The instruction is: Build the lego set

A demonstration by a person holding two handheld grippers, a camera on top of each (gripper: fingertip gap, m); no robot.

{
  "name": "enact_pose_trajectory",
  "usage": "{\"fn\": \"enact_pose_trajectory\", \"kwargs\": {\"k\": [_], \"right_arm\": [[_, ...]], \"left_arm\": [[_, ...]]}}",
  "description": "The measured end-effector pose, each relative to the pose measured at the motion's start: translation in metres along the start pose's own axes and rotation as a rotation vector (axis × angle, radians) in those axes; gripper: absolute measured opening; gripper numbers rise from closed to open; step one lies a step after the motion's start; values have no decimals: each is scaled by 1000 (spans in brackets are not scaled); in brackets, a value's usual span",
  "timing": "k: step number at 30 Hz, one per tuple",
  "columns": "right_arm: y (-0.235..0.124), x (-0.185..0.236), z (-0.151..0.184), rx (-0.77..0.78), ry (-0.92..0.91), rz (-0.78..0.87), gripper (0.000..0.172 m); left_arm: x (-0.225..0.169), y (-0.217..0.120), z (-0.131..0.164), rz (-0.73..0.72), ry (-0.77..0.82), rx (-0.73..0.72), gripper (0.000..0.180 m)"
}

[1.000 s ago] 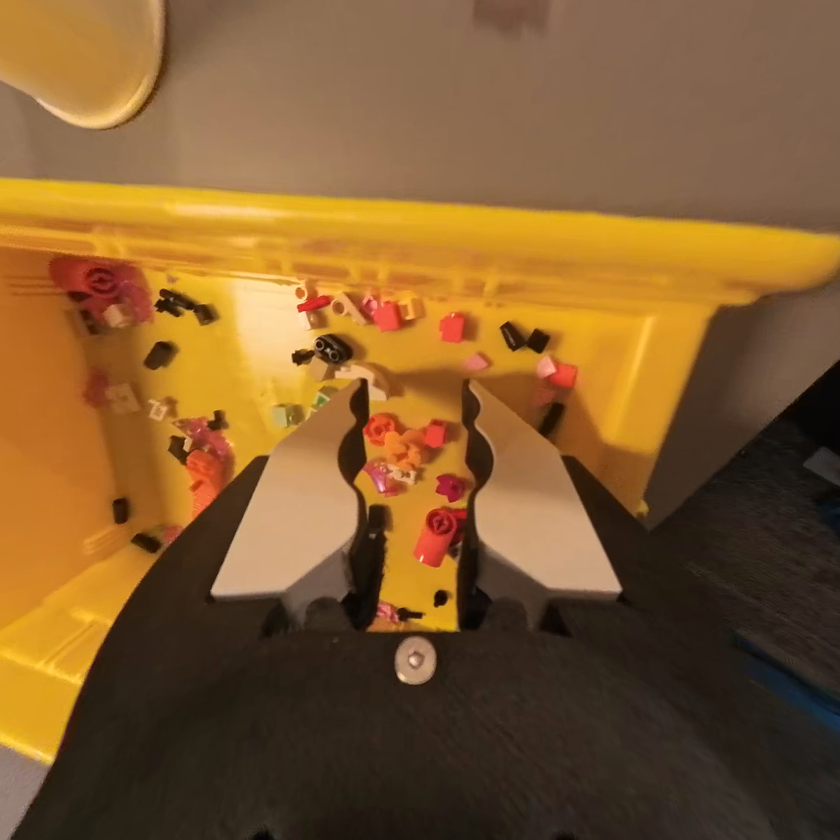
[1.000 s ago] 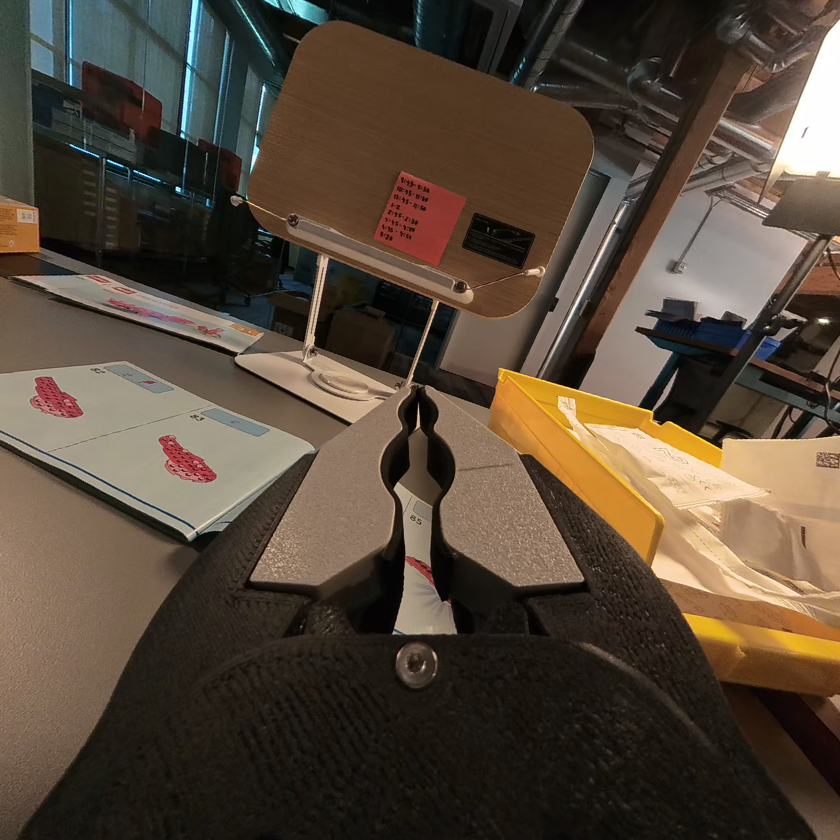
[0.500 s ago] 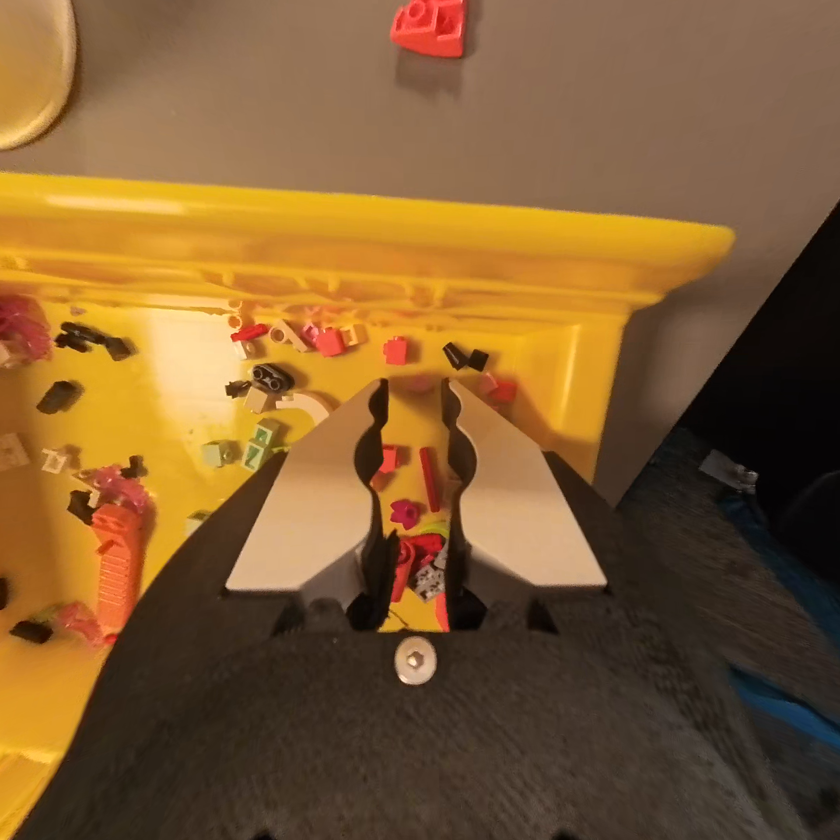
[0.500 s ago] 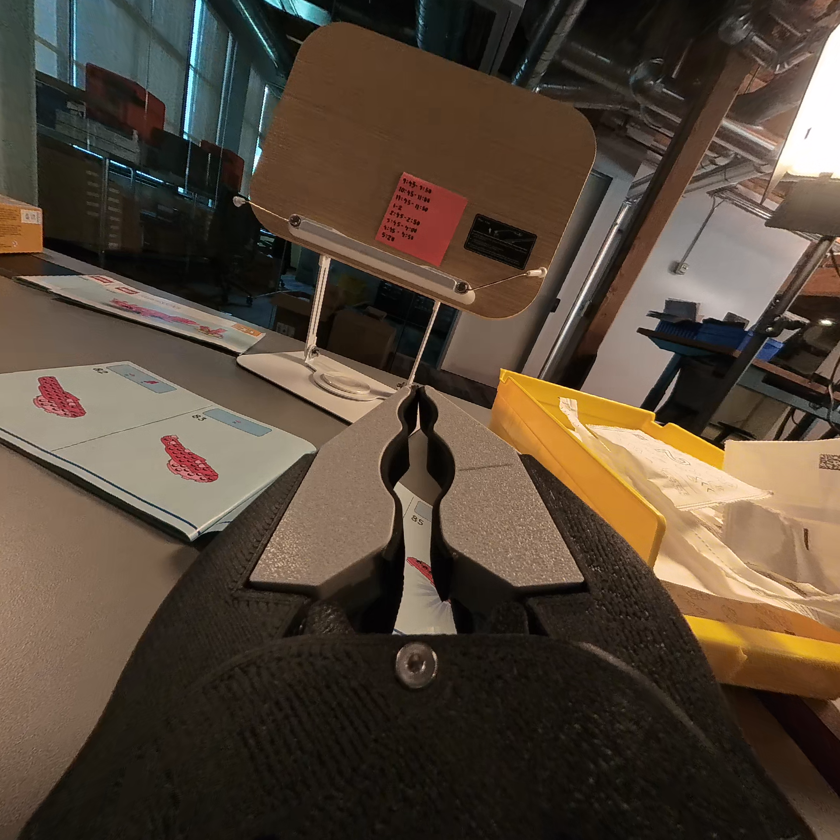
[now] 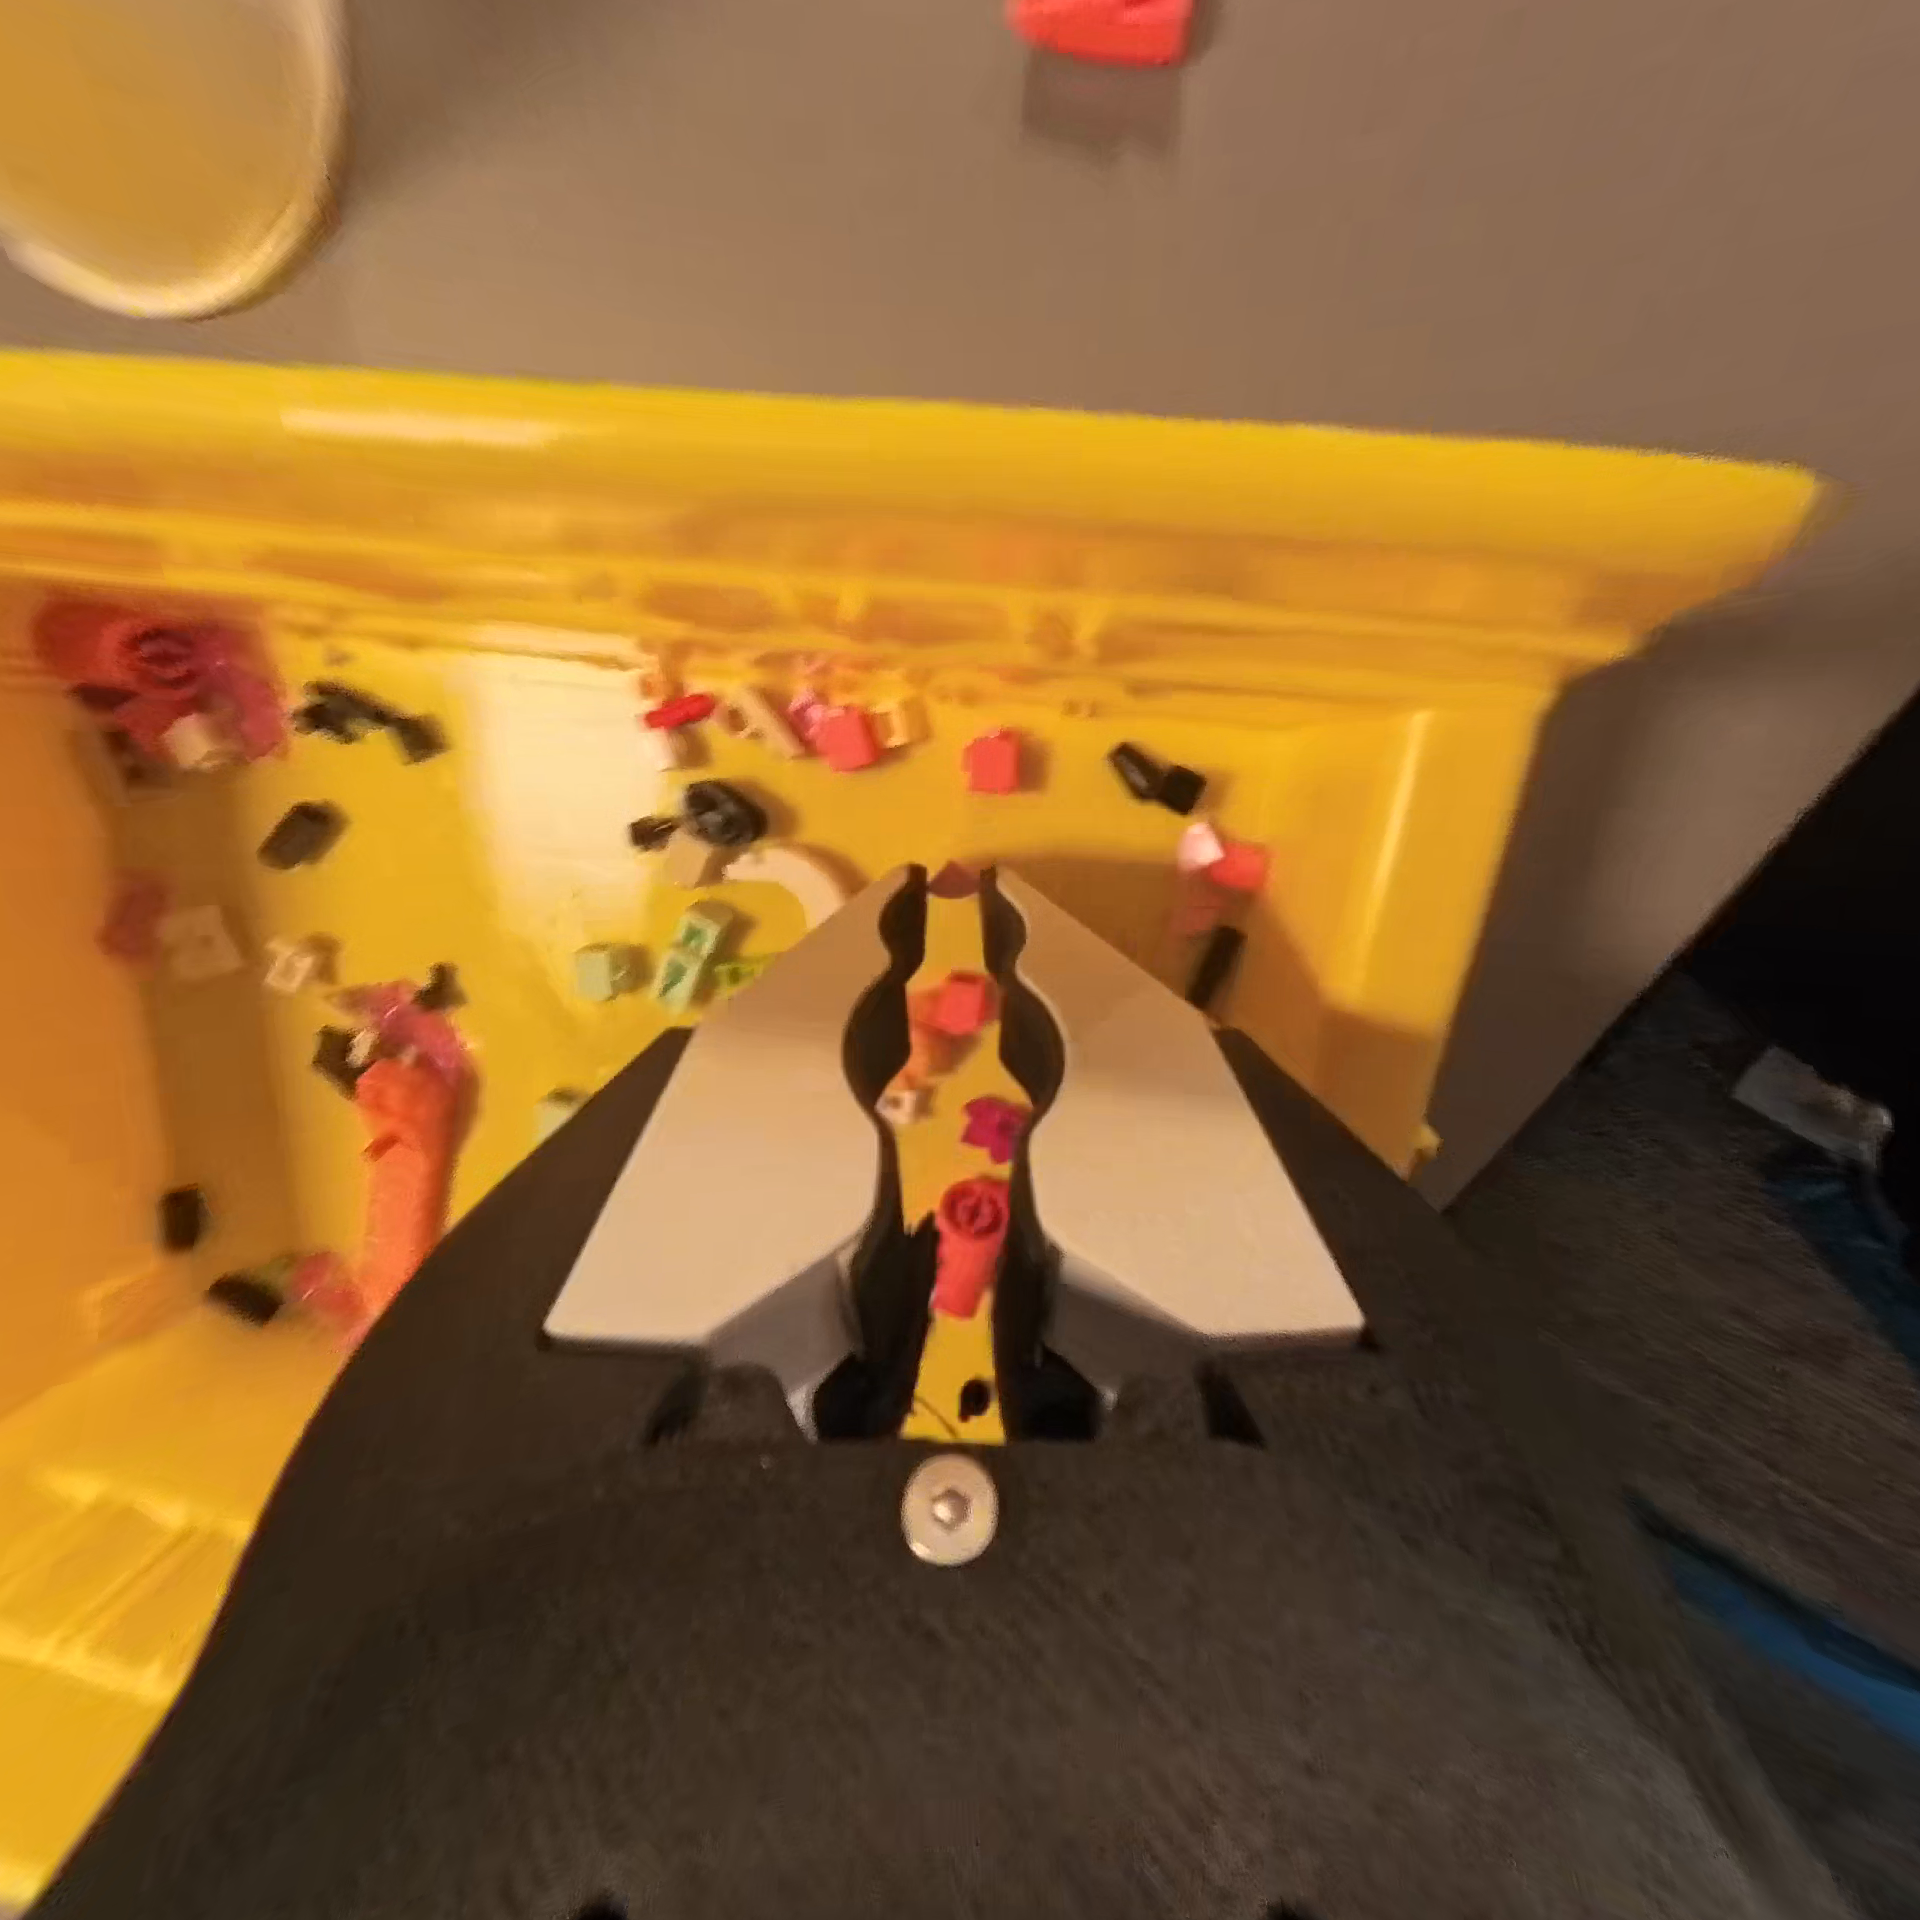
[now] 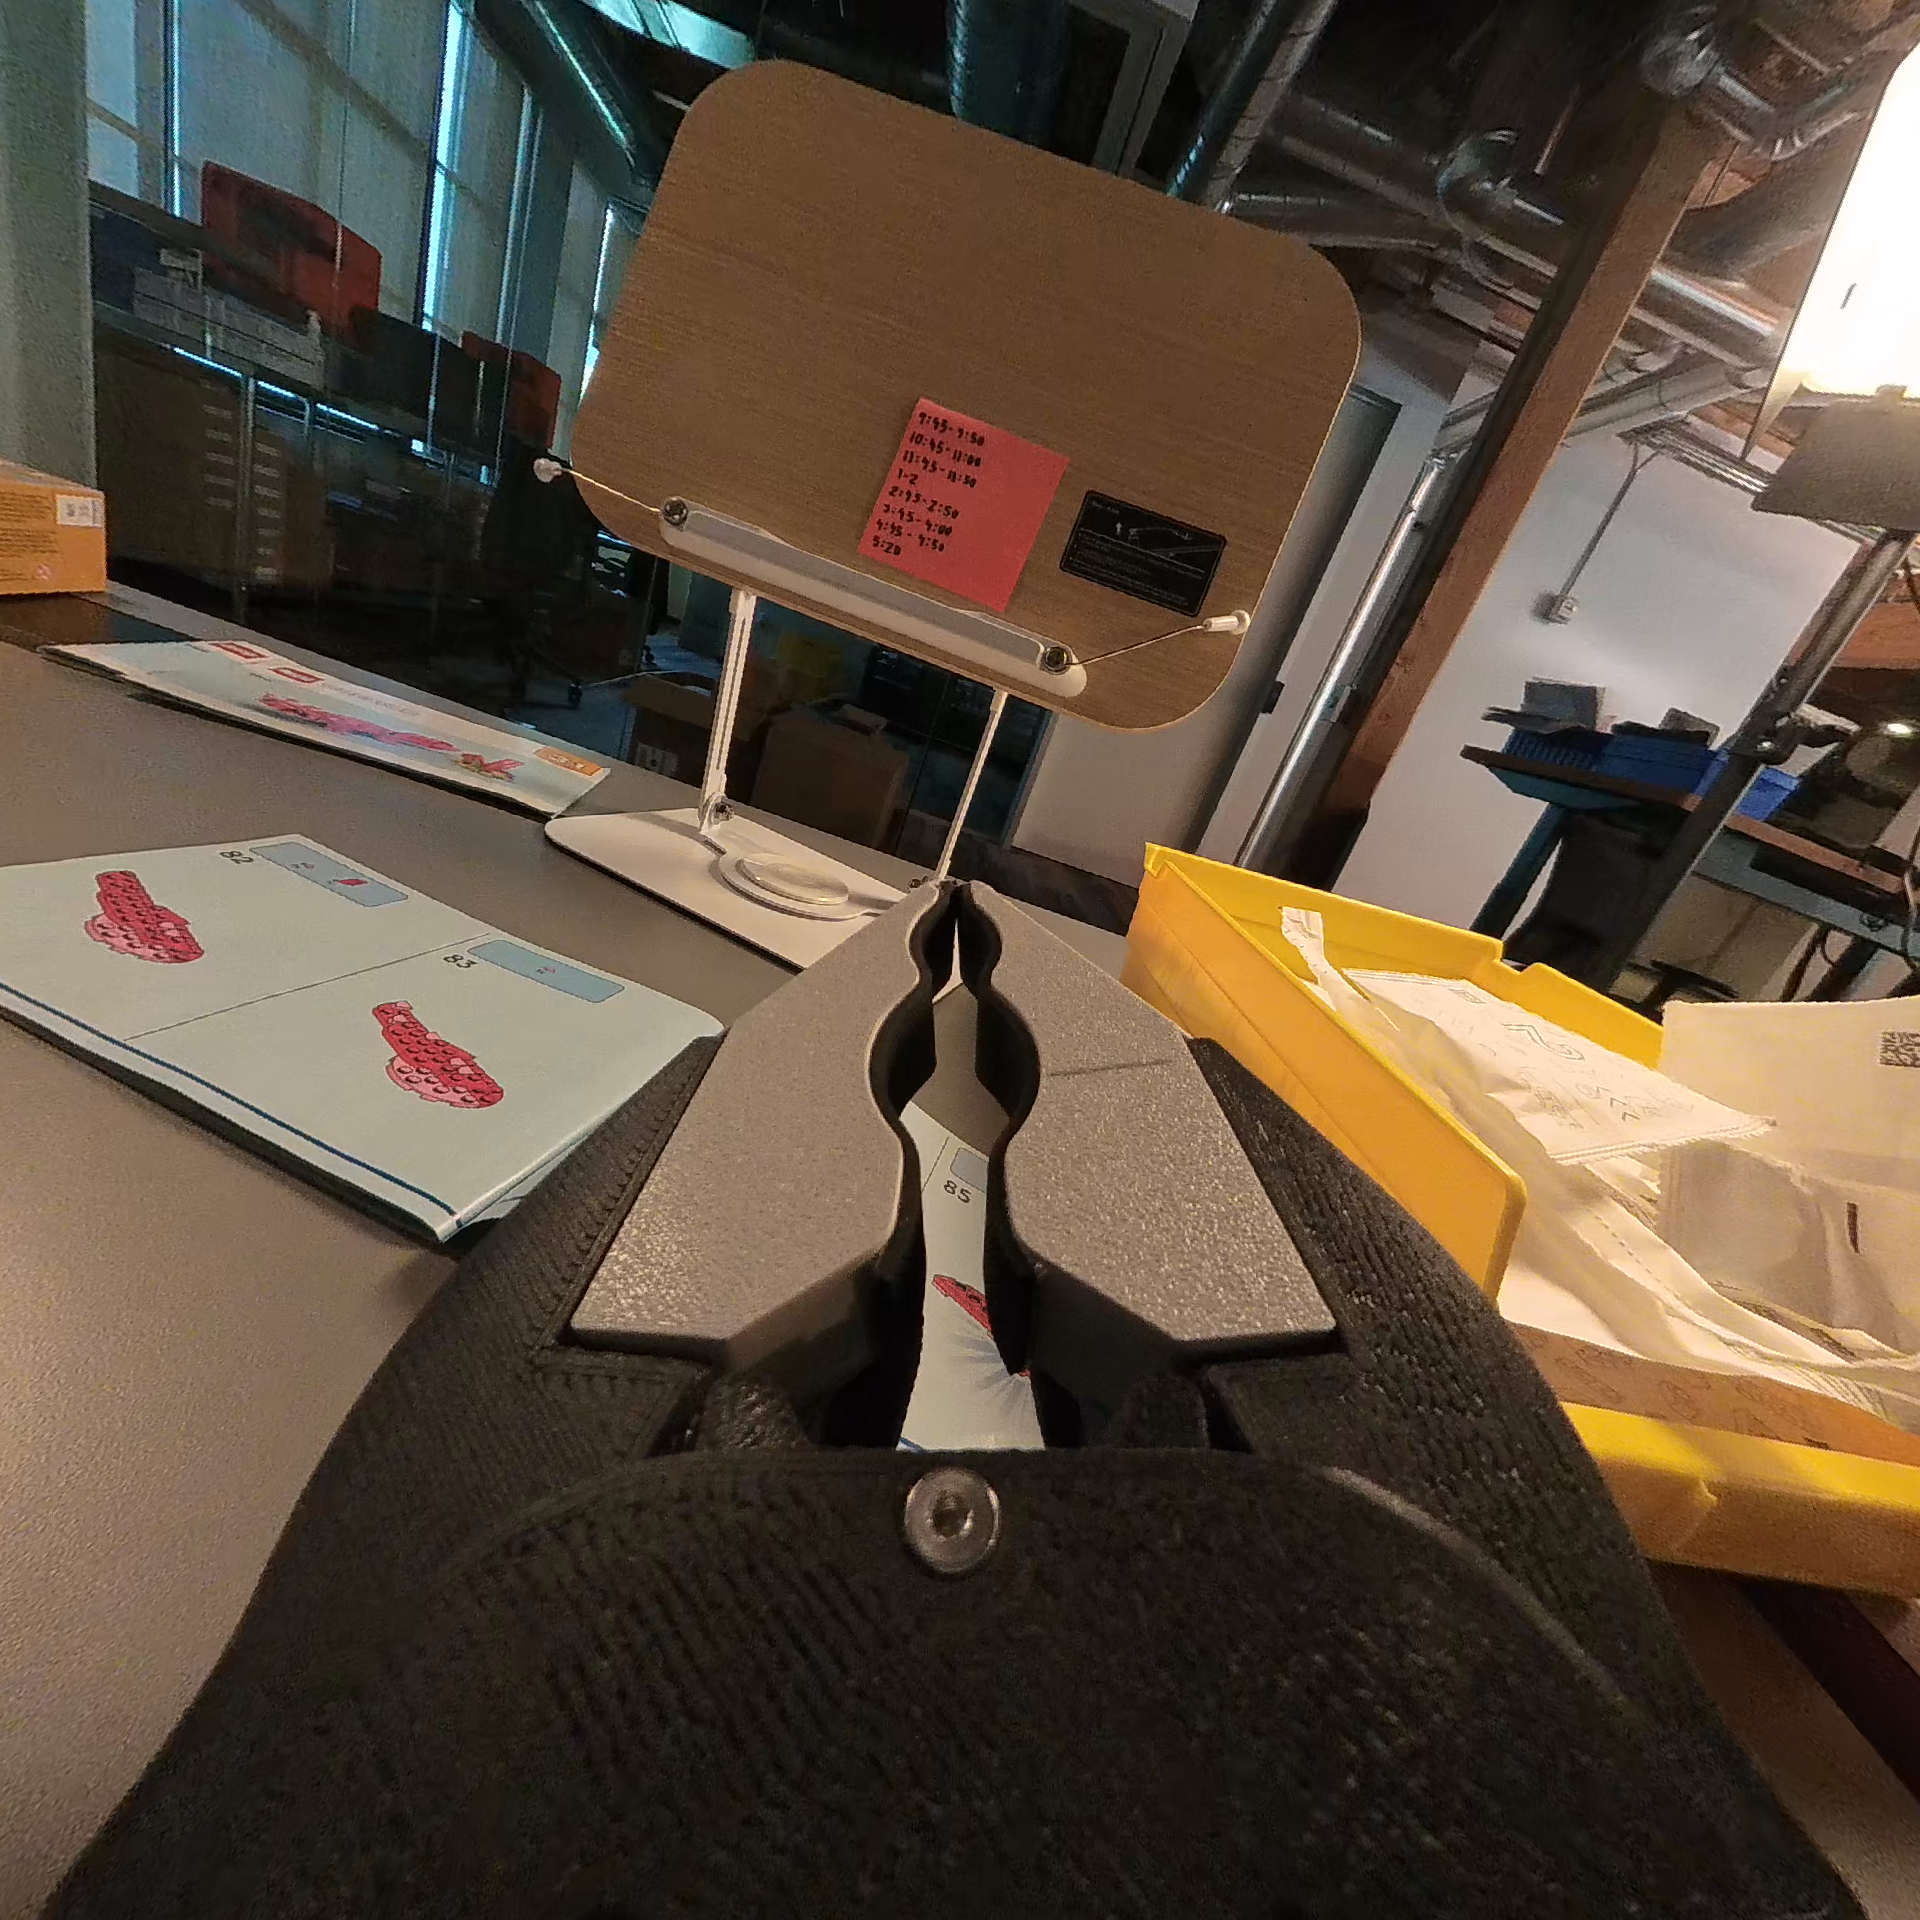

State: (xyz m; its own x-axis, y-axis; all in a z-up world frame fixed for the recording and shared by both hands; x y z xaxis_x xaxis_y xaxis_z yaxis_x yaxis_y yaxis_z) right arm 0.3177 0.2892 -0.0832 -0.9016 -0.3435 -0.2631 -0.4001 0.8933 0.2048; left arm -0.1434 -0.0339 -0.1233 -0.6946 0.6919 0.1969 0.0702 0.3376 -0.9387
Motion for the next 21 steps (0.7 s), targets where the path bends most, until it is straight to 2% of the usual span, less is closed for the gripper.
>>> {"fn": "enact_pose_trajectory", "kwargs": {"k": [2, 5, 8, 10, 12, 15, 18, 21], "right_arm": [[0, 0, 0, 0, 4, -1, 0], [0, 0, 0, -2, 6, -6, 0], [0, 1, 0, -1, 4, -4, 0], [0, 1, 0, 2, 2, -1, 0], [0, 1, 0, 4, -1, -1, 0], [-1, 2, 0, 3, -8, -5, 0], [-2, 2, 0, 1, -8, -7, 0], [-2, 1, 0, -1, 0, -5, 0]], "left_arm": [[9, -18, -9, -42, -121, -141, 9], [18, -63, -37, -159, -256, -477, 9], [-1, -98, -72, -279, -219, -657, 9], [-26, -102, -103, -293, -128, -680, 9], [-56, -87, -136, -229, -12, -664, 9], [-87, -40, -174, -120, 76, -579, 9], [-94, 5, -193, -55, 40, -512, 9], [-96, 30, -200, 11, -7, -463, 9]]}}
Point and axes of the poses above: each gripper's, where its closed fingertips meet, y out along the fingers, z out of its underside, x = y × z across the jaws, the point moved 6 cm from there along -y, back along the fingers, and after that the axes turned 4 degrees about y, right-handed, at the moved point
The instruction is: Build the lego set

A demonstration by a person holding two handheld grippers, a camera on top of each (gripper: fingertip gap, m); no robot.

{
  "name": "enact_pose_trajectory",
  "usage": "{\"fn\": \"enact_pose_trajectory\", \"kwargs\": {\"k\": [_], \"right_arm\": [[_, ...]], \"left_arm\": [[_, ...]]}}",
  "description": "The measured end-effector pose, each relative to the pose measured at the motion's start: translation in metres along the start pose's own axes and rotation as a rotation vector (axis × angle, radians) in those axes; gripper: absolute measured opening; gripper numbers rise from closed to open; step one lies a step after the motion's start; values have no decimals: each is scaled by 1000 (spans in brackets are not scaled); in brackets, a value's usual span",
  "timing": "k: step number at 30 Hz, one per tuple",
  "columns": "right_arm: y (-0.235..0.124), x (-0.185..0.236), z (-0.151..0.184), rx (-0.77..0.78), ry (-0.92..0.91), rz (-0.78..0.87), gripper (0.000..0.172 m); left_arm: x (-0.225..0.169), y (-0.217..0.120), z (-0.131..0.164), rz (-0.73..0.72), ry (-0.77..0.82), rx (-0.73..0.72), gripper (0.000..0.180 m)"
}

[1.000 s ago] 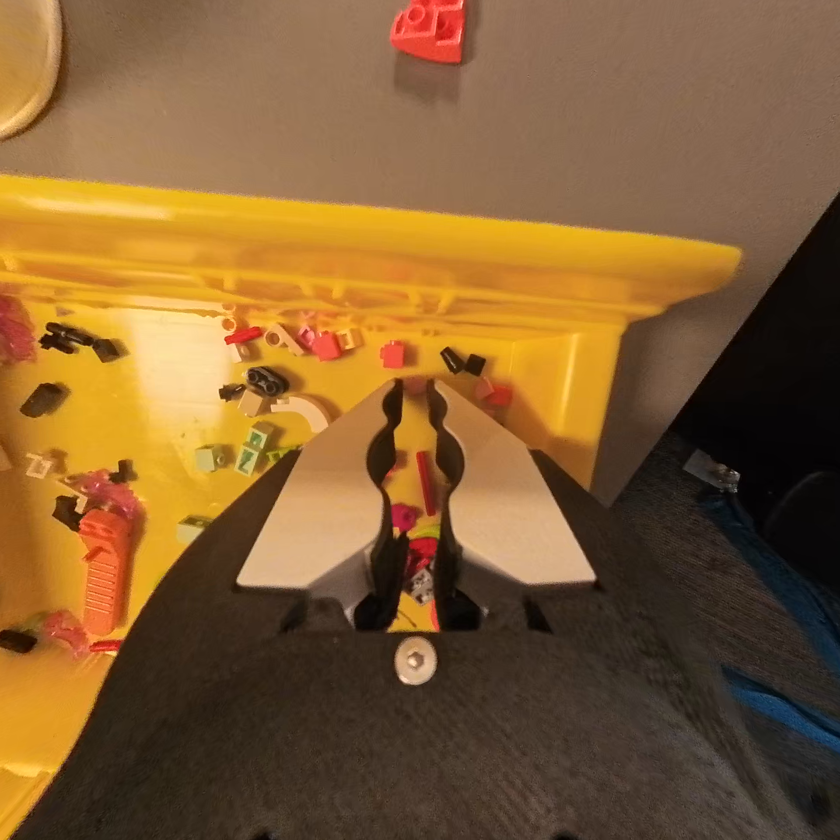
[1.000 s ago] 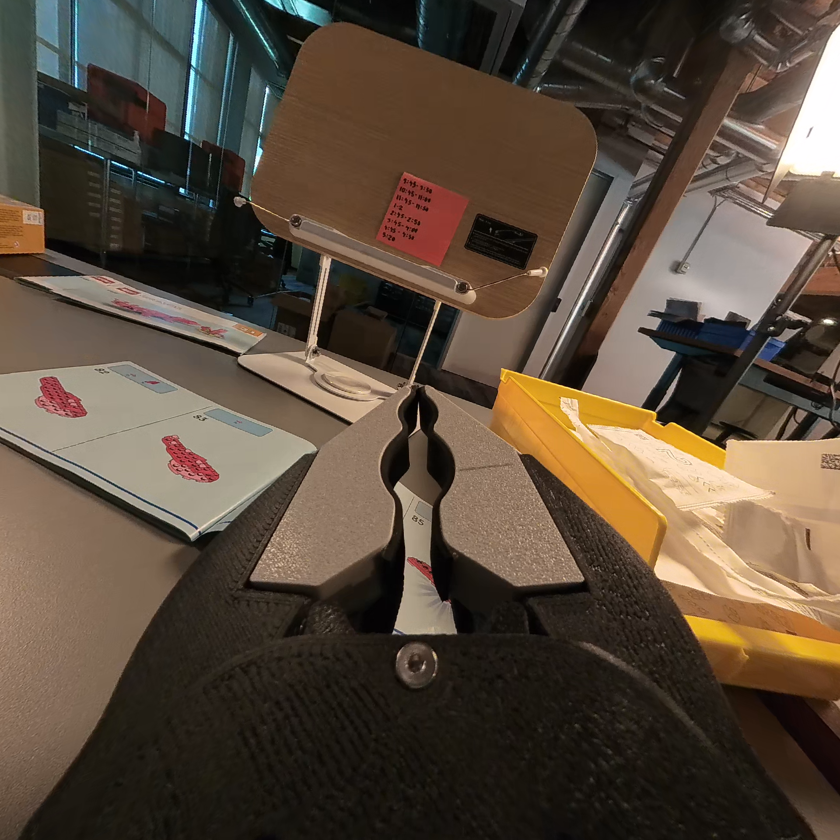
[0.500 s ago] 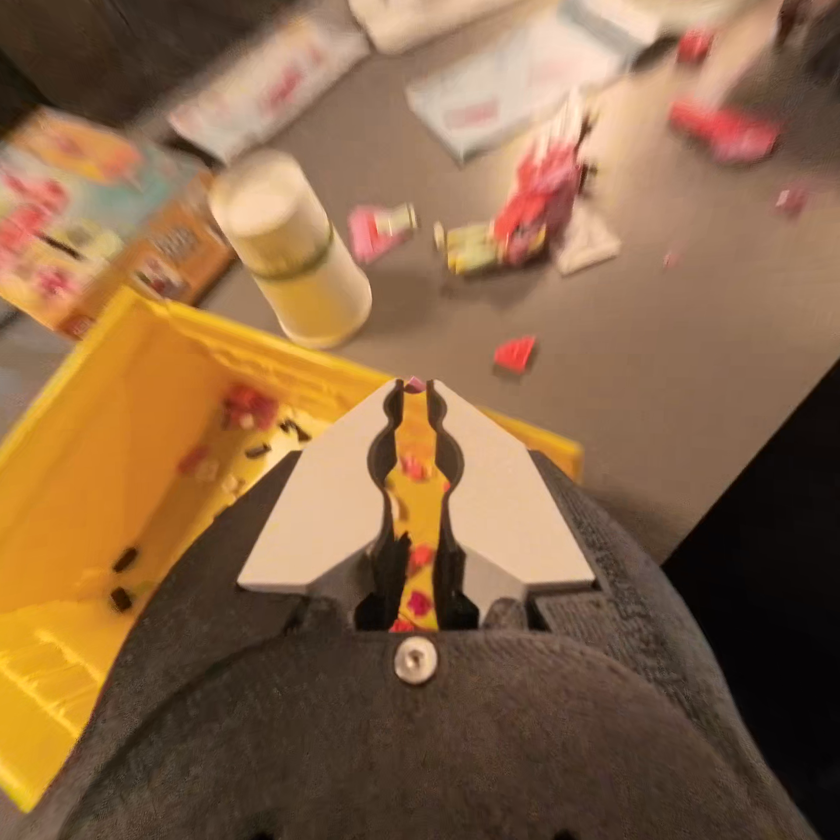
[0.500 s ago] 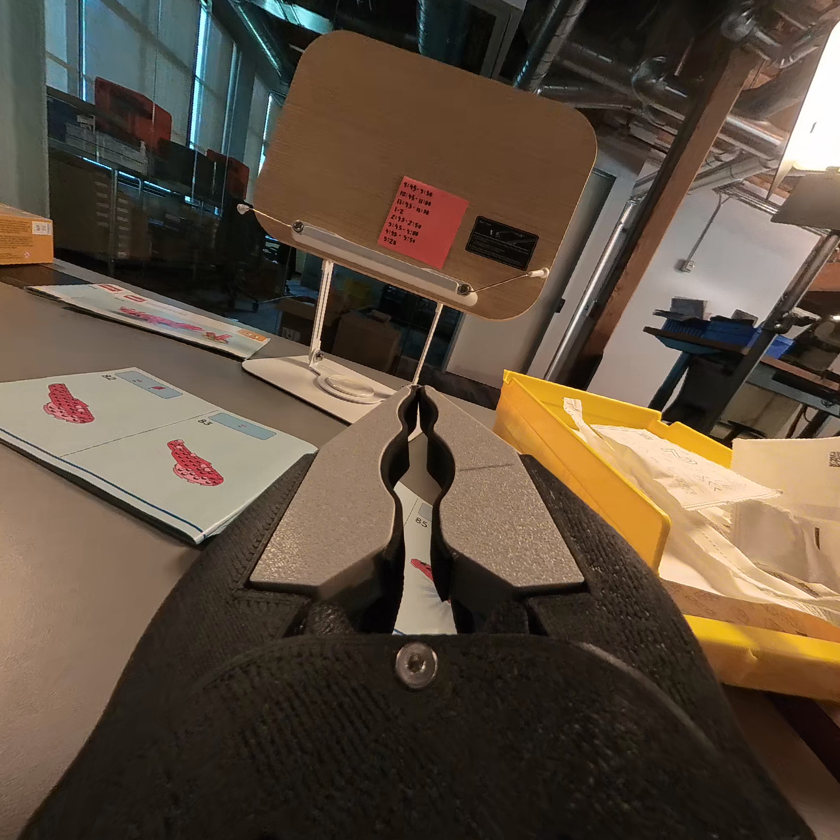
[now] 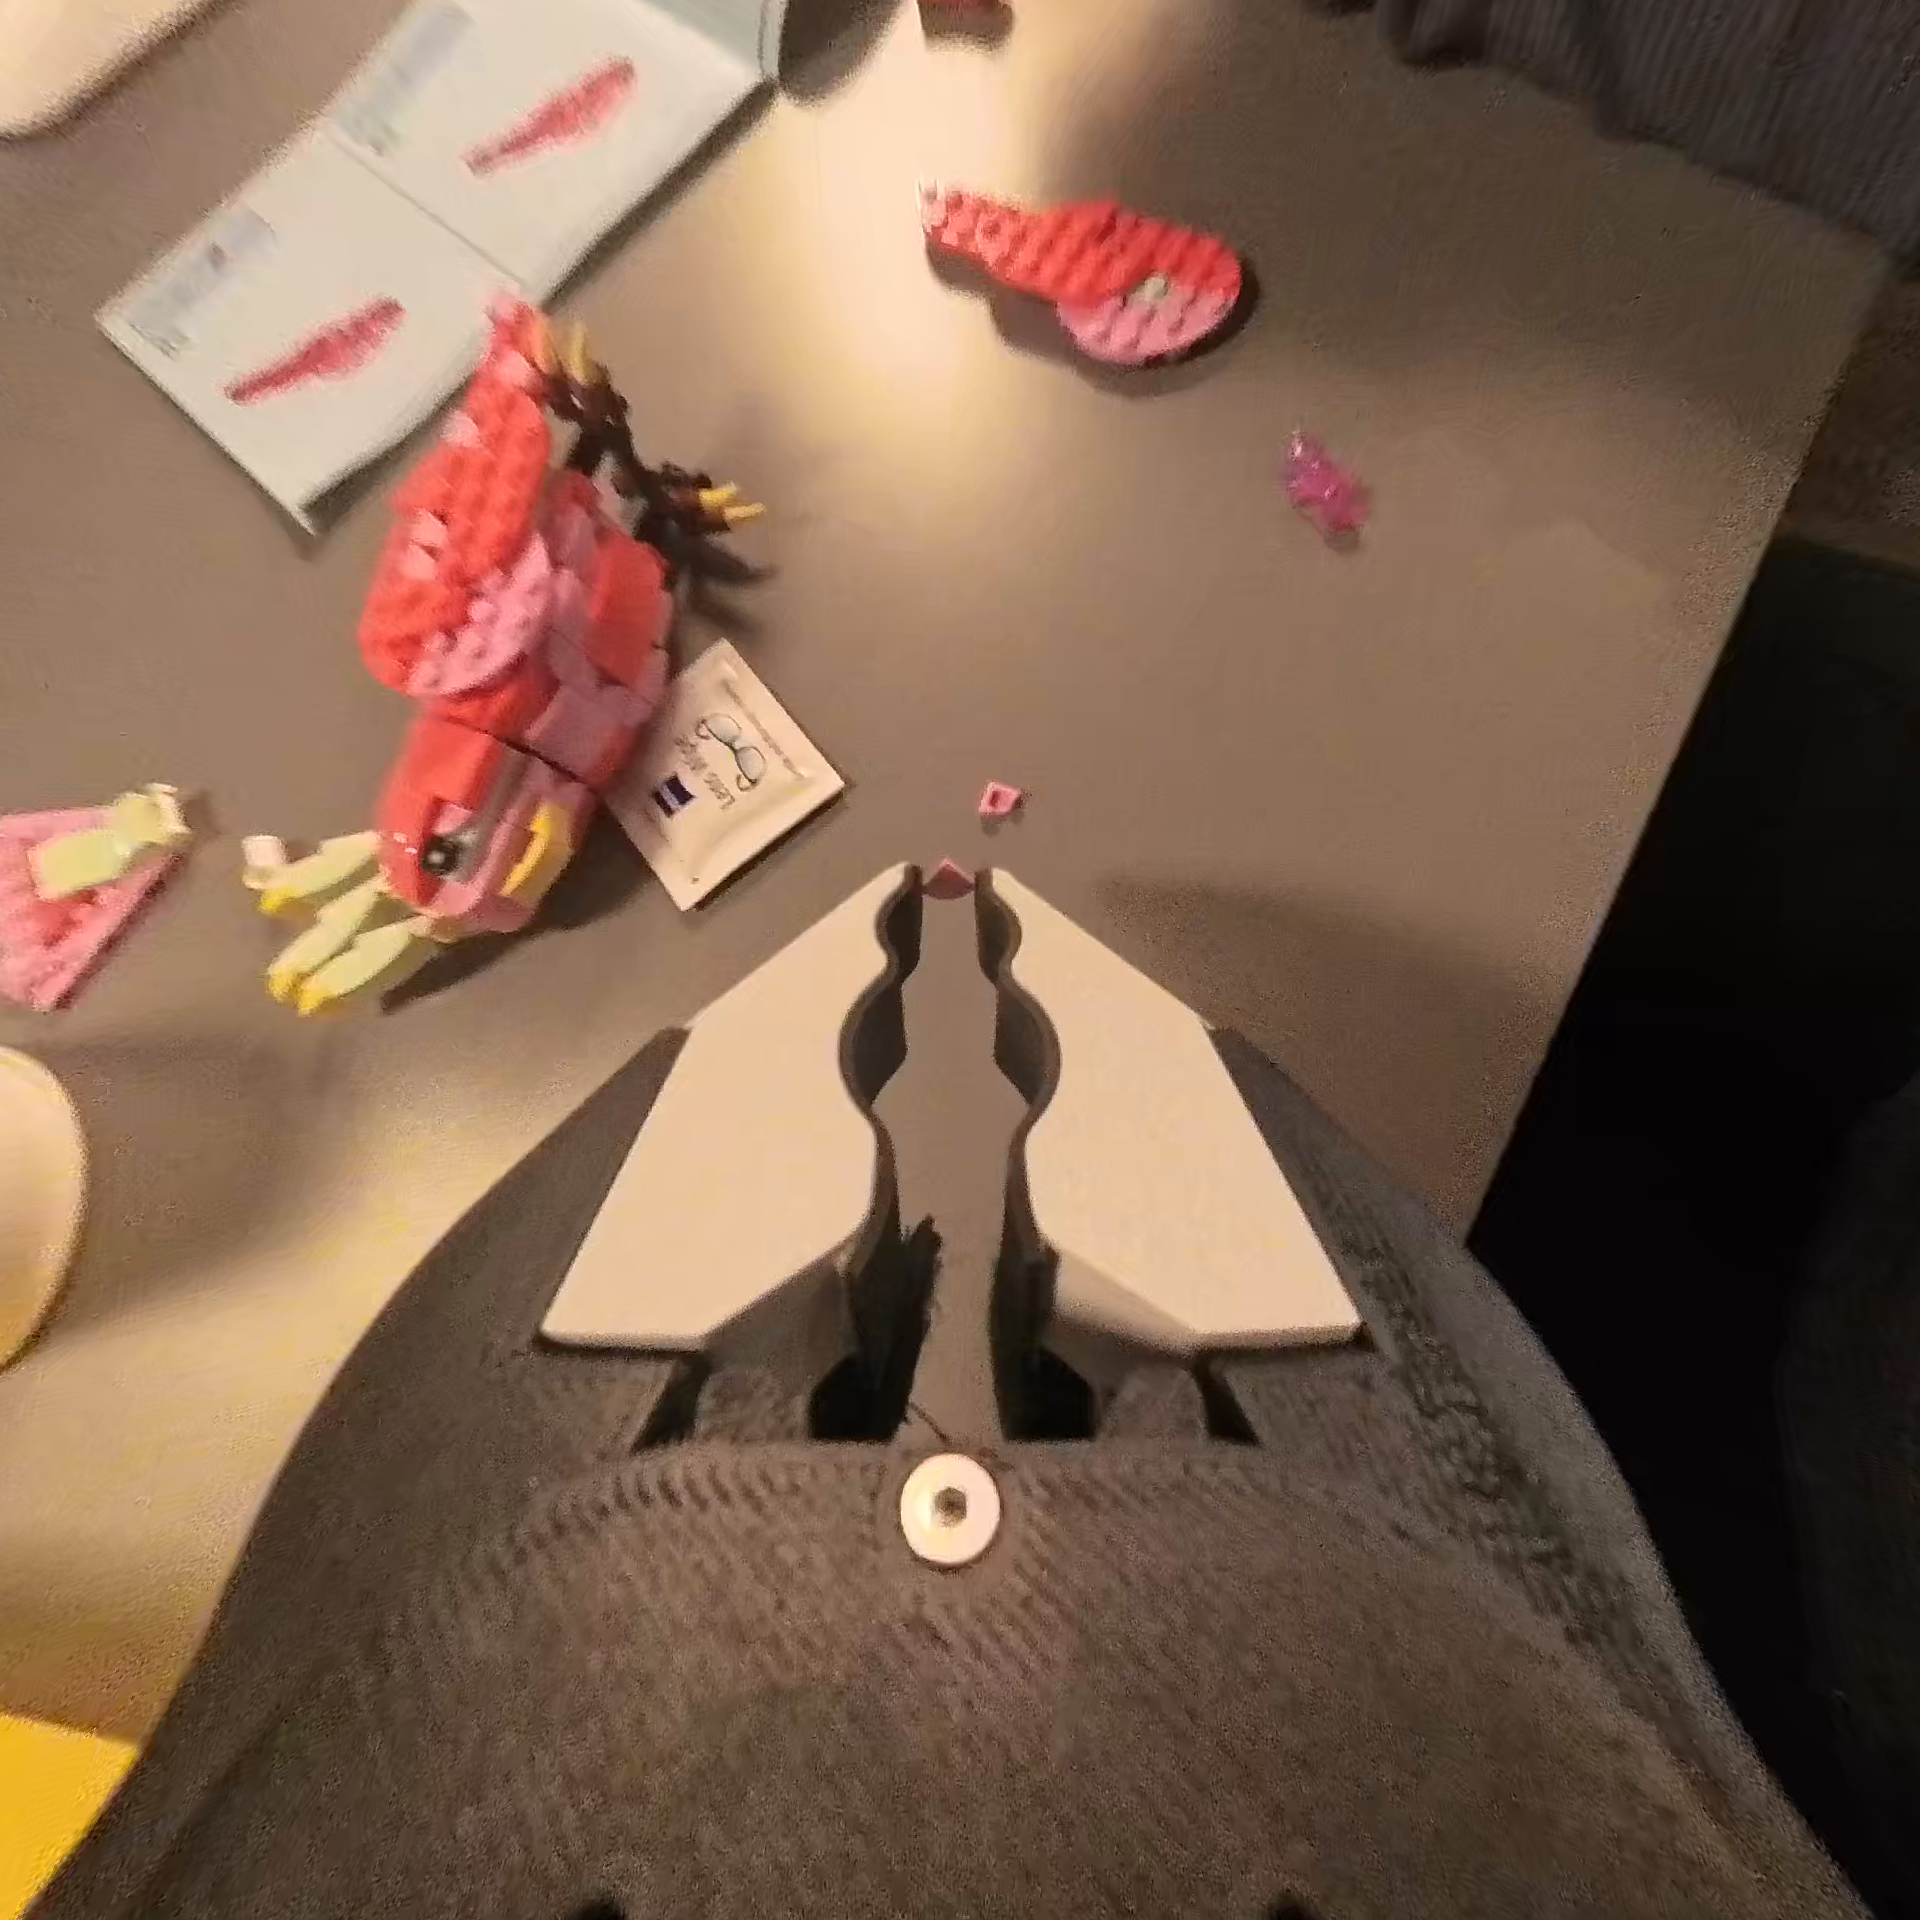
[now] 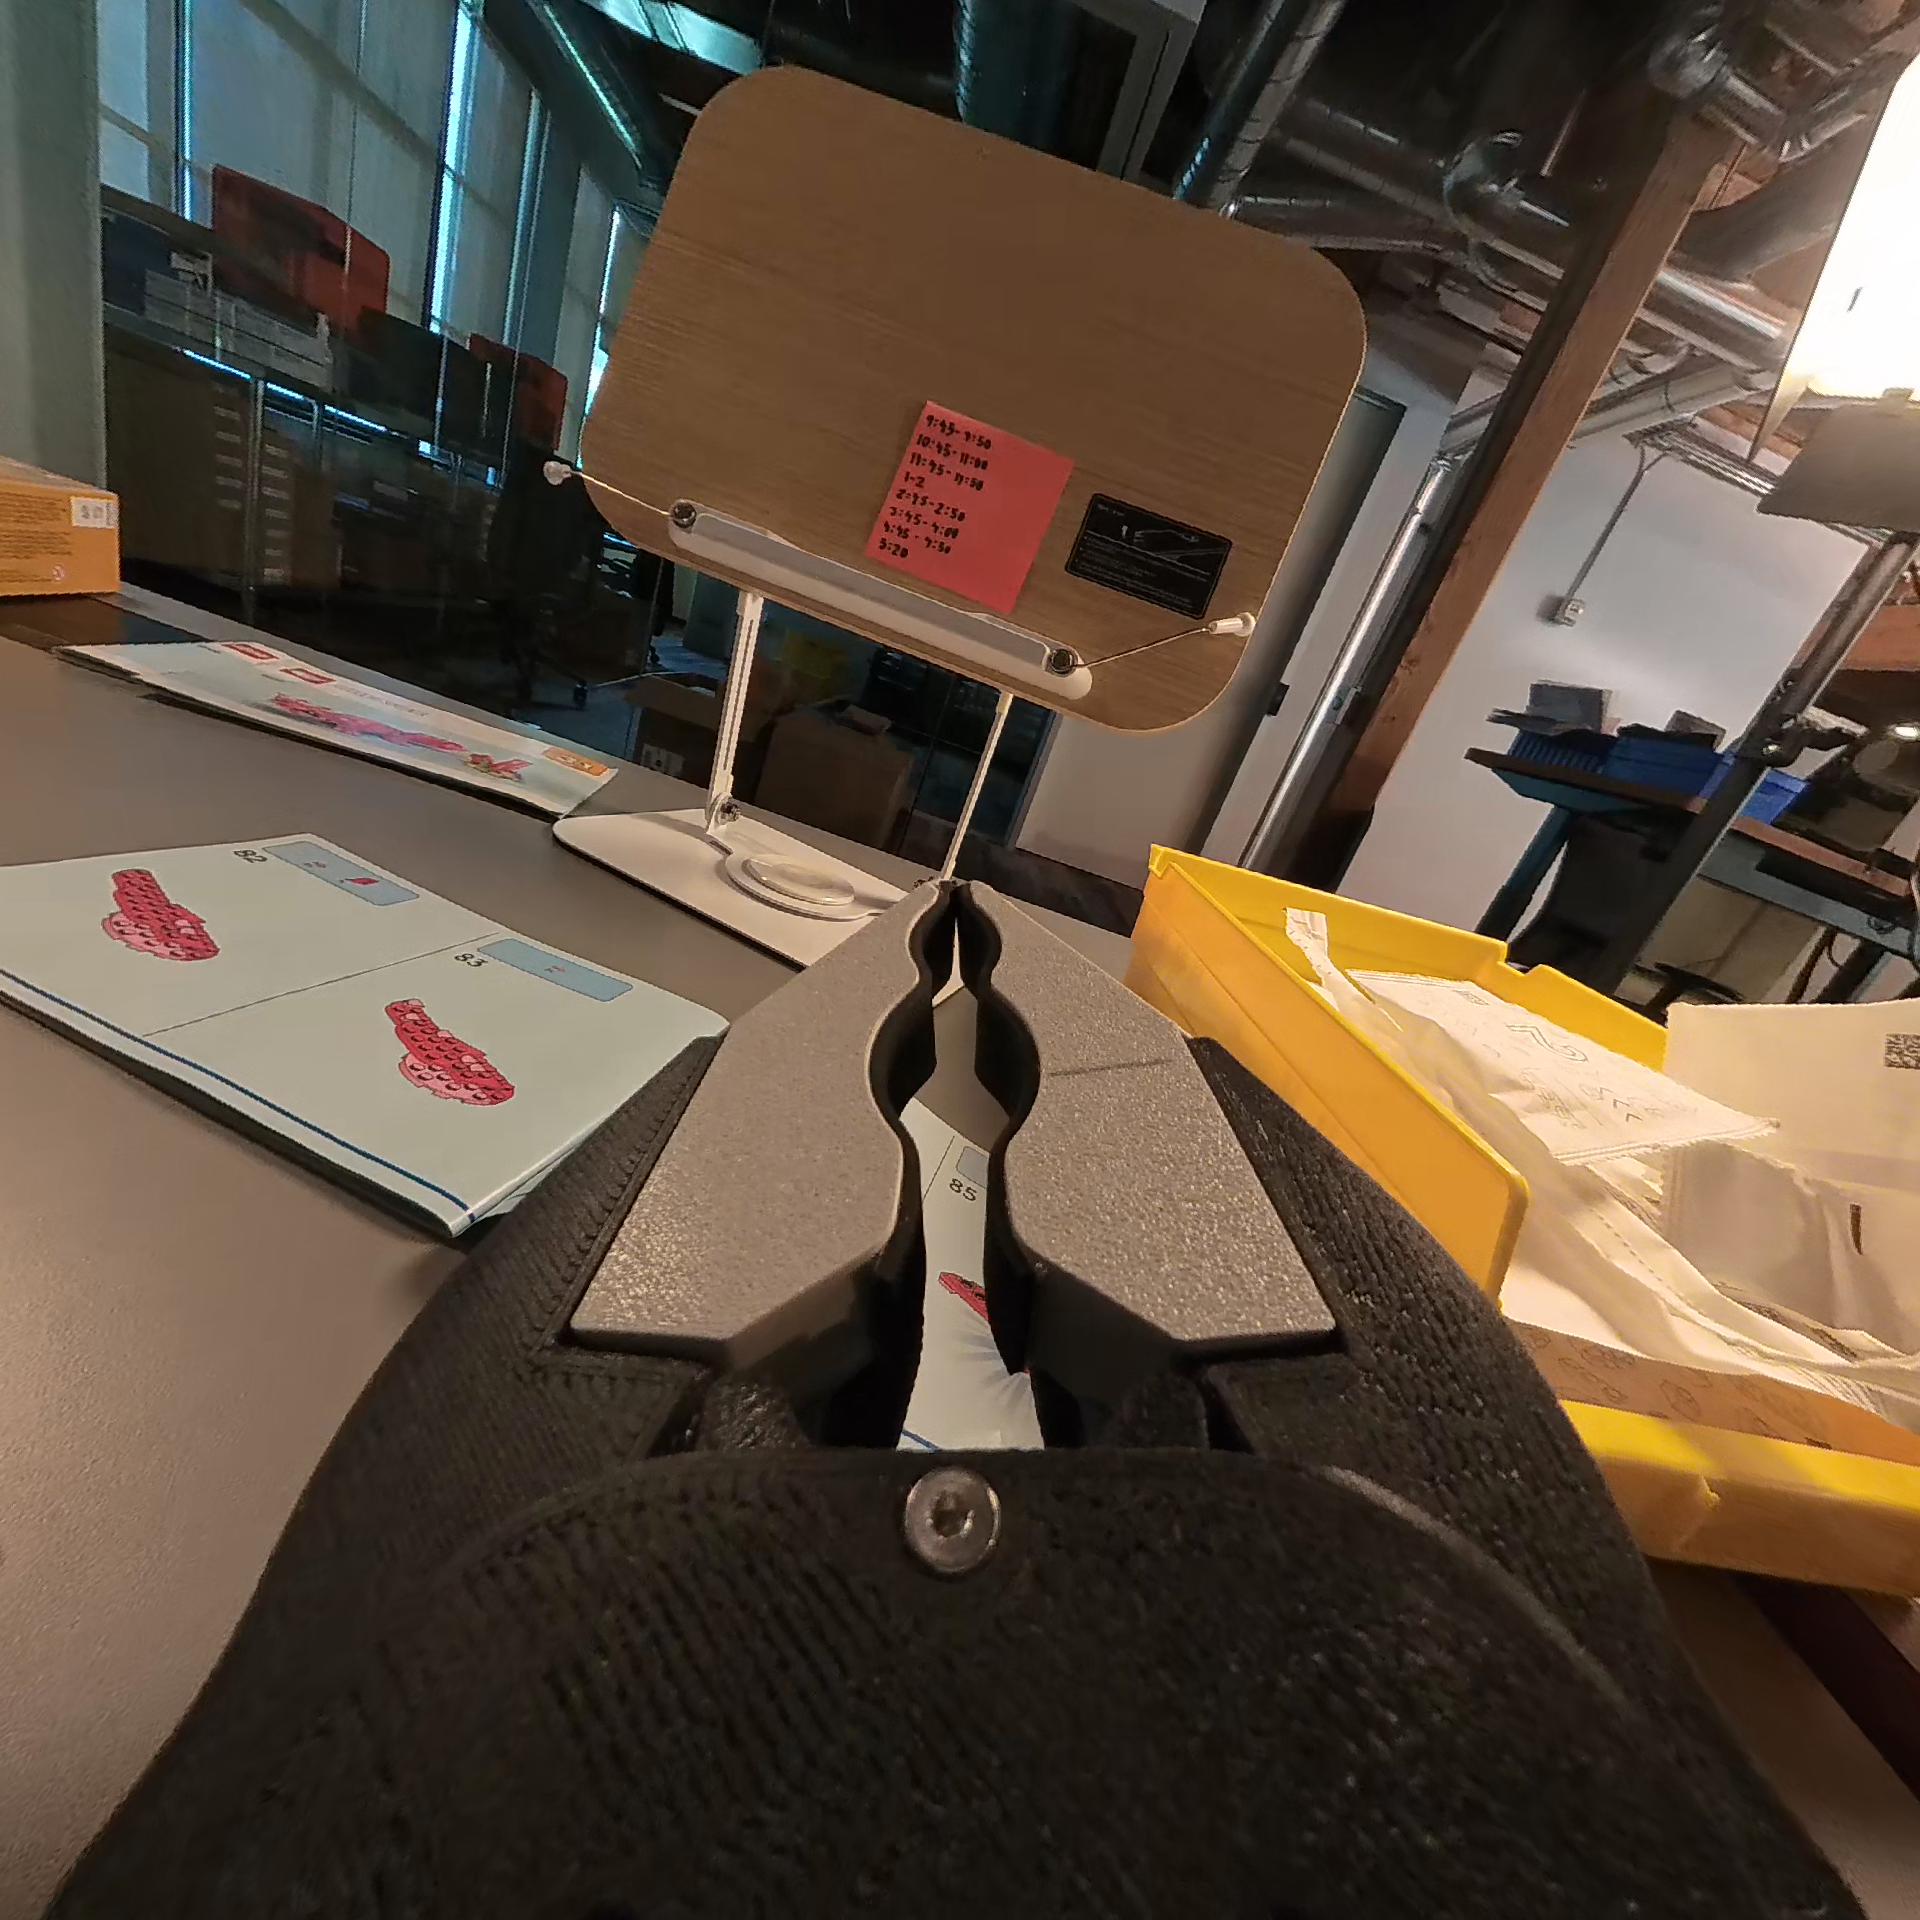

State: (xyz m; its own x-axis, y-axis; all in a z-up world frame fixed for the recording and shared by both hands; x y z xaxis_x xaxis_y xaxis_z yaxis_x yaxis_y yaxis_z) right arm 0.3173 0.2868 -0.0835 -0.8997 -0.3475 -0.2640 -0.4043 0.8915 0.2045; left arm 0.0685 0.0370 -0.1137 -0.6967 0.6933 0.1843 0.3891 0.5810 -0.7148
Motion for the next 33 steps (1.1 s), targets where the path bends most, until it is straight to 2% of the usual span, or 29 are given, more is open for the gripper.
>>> {"fn": "enact_pose_trajectory", "kwargs": {"k": [4, 6, 10, 12, 13, 16, 20, 24, 28, 33], "right_arm": [[0, 0, 0, 3, 2, -2, 0], [1, 0, 1, 5, 2, -3, 0], [1, -1, 1, 4, 9, 2, 0], [0, -3, 1, -4, 21, 13, 0], [1, -5, 1, -8, 29, 20, 0], [1, -8, 1, -17, 47, 24, 0], [8, -1, 1, -30, 28, -37, 0], [19, 18, 0, -62, -62, -153, 0], [23, 34, -4, -116, -117, -262, 0], [20, 36, -8, -164, -66, -329, 0]], "left_arm": [[3, 17, 9, 27, 8, 86, 10], [4, 22, 14, 38, 15, 125, 16], [4, 22, 19, 102, -48, 135, 50], [1, 19, 22, 145, -115, 135, 78], [-2, 16, 23, 152, -154, 115, 82], [-6, 11, 20, 88, -253, 4, 83], [-21, 16, -9, 19, -313, -176, 78], [-44, 42, -35, 30, -239, -188, 77], [-43, 66, -70, -51, -227, -241, 72], [-40, 117, -107, -60, -184, -141, 75]]}}
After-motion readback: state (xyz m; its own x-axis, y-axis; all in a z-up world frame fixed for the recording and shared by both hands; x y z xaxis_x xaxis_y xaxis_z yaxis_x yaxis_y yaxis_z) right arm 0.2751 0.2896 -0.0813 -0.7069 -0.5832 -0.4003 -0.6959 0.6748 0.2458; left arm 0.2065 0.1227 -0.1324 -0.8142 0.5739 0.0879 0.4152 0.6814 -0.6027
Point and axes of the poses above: each gripper's, where its closed fingertips meet, y out along the fingers, z out of its underside, x = y × z across the jaws, the point moved 6 cm from there along -y, back along the fingers, and after that the axes turned 4 degrees about y, right-handed, at the moved point
